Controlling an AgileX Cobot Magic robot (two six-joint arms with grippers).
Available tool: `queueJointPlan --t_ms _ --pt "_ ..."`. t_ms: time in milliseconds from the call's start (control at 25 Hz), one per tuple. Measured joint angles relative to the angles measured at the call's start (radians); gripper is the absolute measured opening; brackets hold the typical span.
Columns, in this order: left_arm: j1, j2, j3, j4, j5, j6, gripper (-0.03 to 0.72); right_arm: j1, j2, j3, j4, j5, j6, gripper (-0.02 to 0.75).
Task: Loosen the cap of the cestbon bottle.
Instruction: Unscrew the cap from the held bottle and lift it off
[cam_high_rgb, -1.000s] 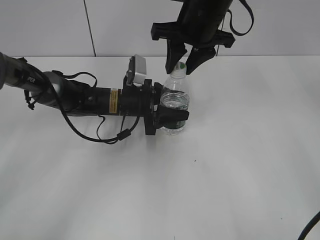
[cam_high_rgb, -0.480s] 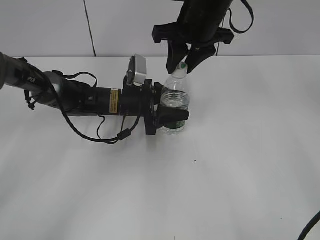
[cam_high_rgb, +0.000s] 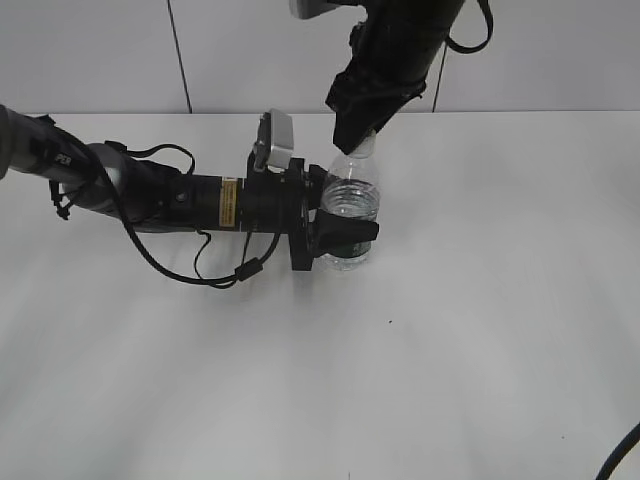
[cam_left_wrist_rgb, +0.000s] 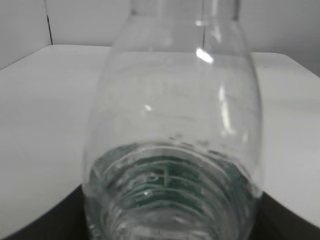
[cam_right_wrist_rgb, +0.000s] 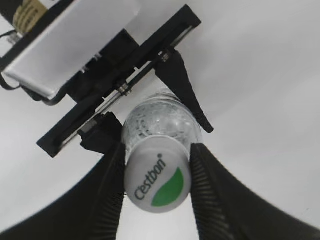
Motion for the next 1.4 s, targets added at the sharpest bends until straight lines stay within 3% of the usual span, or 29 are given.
queueJointPlan --t_ms 800,1400 --pt "0.0 0.0 0.0 0.0 0.0 0.002 0.412 0.0 0.0 0.0 0.002 0.003 -0.64 0.299" --pt "-0.001 0.0 0.0 0.0 0.0 0.004 0.412 0.001 0.0 -0.001 -0.018 0.006 -0.678 0.3"
